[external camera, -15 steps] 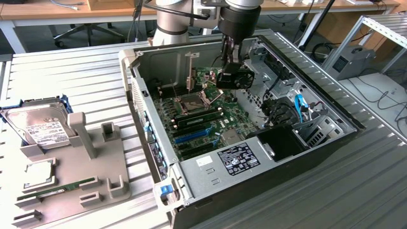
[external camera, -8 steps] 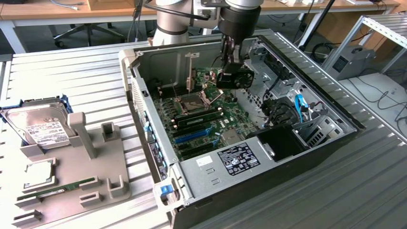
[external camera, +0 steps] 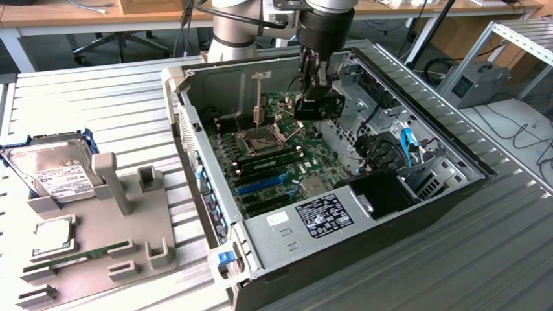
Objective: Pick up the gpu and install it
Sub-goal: 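Insert the gpu into the slot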
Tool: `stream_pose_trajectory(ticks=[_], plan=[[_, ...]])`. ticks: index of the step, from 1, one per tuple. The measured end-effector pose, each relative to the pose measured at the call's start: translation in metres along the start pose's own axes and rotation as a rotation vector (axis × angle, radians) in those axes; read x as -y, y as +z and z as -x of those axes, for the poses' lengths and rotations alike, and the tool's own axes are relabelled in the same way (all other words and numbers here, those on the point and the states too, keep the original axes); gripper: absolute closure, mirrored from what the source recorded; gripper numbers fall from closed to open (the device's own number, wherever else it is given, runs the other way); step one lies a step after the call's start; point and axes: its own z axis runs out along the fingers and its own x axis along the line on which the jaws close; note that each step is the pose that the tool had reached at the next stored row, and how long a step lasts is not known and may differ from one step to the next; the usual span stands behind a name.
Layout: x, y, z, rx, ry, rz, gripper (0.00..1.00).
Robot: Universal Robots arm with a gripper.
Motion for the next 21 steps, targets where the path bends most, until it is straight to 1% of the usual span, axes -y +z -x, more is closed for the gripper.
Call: stream_pose_trajectory(ticks=[21], plan=[[0.0, 0.0004, 0.0, 0.0052, -0.101, 0.0018, 0.71]])
